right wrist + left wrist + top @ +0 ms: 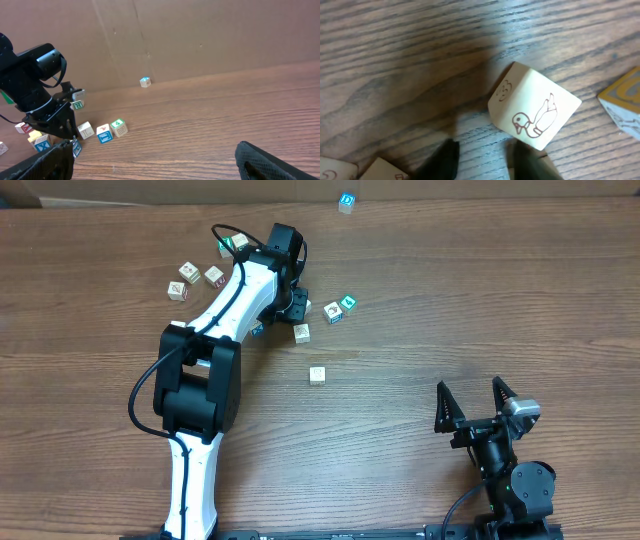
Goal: Form a tower
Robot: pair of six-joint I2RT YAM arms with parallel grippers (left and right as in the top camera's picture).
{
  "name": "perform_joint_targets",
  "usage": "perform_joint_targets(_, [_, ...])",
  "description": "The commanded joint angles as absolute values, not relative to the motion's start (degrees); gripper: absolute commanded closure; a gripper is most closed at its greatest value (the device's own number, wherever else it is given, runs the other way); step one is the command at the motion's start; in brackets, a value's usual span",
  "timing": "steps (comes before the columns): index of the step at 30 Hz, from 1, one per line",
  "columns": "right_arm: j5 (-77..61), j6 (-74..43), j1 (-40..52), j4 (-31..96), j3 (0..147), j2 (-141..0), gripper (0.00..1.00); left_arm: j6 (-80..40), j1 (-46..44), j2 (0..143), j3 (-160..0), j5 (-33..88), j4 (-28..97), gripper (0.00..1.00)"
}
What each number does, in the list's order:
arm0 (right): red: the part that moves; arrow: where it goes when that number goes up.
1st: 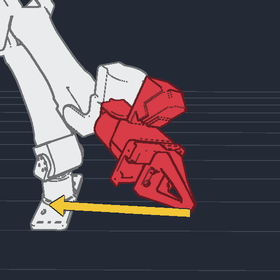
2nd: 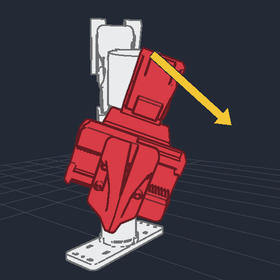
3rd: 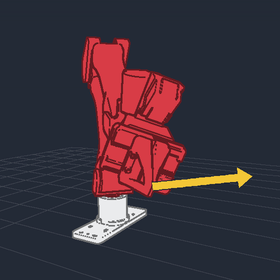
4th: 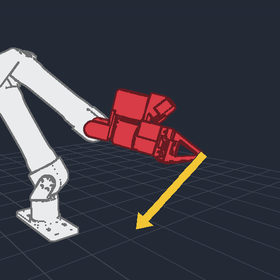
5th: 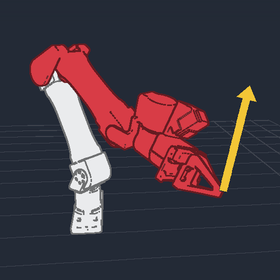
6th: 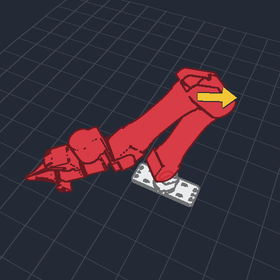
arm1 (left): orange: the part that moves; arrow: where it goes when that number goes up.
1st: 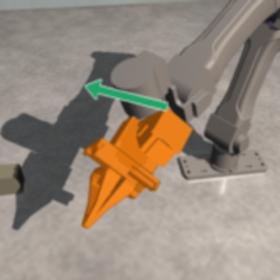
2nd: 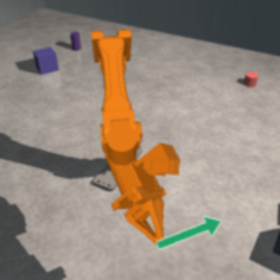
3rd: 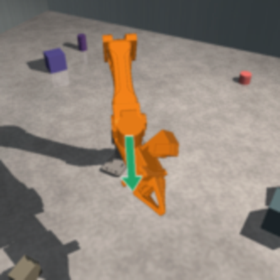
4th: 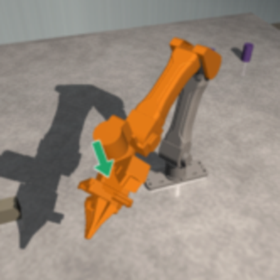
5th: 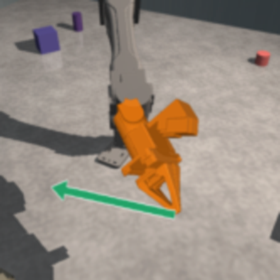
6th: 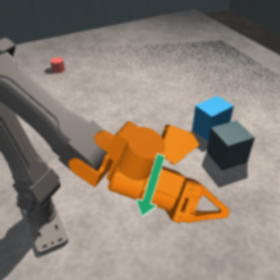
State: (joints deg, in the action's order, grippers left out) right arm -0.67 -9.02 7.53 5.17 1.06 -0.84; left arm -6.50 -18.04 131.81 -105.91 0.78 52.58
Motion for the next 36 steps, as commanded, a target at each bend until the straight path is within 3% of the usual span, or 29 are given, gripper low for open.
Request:
perform_joint_targets(1, [-0.7,-9.3,7.4,4.8,0.5,-0.2,0.00,-3.7,-18.8,132.4,-106.1,1.6,51.6,0.53])
perform_joint_targets(3, [-0.7,-9.3,7.4,4.8,0.5,-0.2,0.00,-2.8,-18.8,132.4,-106.1,1.6,51.0,0.44])
perform_joint_targets(6, [-0.7,-9.3,7.4,4.8,0.5,-0.2,0.00,-0.2,-19.0,132.4,-106.1,1.6,50.3,0.39])
perform_joint_targets(18, [-0.7,-9.3,7.4,4.8,0.5,-0.2,0.00,2.0,-21.5,132.6,-106.1,1.5,43.6,0.39])
perform_joint_targets(27, [-0.7,-9.3,7.4,4.8,0.5,-0.2,0.00,-5.5,-21.5,133.4,-106.1,-1.5,43.3,0.56])
perform_joint_targets(36, [-0.7,-9.3,7.4,4.8,0.5,-0.2,0.00,-6.9,-21.5,133.8,-106.1,-3.0,43.2,0.60])
